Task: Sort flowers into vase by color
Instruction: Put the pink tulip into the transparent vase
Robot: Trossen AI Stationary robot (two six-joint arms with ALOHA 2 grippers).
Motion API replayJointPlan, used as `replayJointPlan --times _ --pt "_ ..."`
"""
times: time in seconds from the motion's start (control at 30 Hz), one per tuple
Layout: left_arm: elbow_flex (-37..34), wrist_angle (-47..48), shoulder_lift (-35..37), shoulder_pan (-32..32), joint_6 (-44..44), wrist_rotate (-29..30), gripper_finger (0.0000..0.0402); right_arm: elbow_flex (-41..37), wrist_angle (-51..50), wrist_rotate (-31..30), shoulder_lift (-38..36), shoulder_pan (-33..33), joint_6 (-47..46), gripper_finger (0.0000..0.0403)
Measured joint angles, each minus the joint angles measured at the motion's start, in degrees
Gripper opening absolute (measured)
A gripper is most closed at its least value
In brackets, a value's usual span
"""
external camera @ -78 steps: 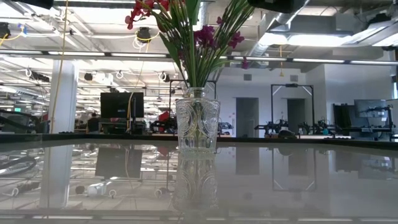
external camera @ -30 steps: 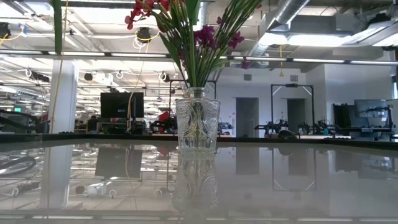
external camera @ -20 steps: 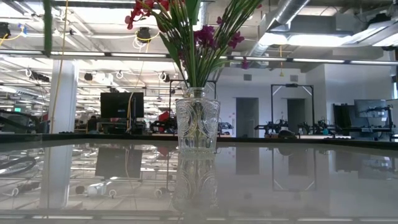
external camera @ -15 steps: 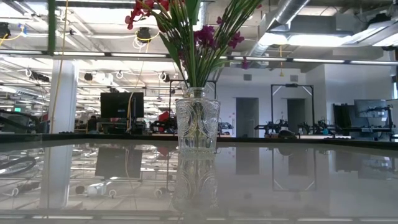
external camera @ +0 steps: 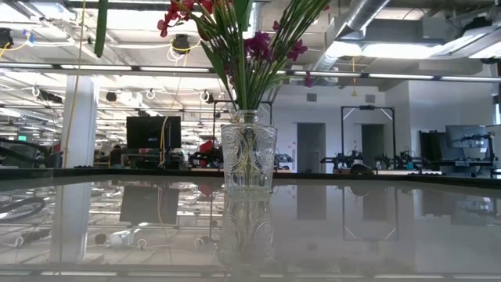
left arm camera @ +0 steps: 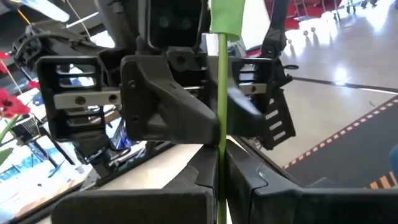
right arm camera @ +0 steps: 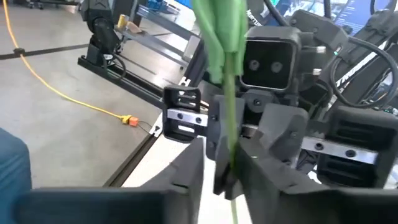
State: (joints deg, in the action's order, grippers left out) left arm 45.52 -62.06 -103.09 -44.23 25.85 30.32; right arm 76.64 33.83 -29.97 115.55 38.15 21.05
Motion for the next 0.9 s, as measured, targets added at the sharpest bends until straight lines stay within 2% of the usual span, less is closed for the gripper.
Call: replayJointPlan --times 0.17,0.27,0.43,0.67,0.9 --pt "0.00 -0.37 -0.04 0.02 -0.53 -1.16 0.0004 0.00 1.51 0.02 0.00 0.00 0.01 0.0033" --pt "0.00 -0.48 -0.04 0.00 -1.13 -0.30 0.0012 0.00 2.04 -0.01 0.00 0.00 0.03 0.0014" --pt "0.00 -0.46 -0.04 0.02 -2.43 0.41 0.0017 0.00 2.16 -0.05 0.00 0.00 -1.91 0.0047" --pt "0.01 -0.04 -0.04 0.02 -2.67 1.12 0.0001 0.00 0.75 -0.03 0.00 -0.37 -7.68 0.0090" --pt "0.00 -0.18 -0.04 0.04 -3.53 3.57 0.0000 0.00 0.84 -0.04 0.00 -0.38 -7.53 0.0157"
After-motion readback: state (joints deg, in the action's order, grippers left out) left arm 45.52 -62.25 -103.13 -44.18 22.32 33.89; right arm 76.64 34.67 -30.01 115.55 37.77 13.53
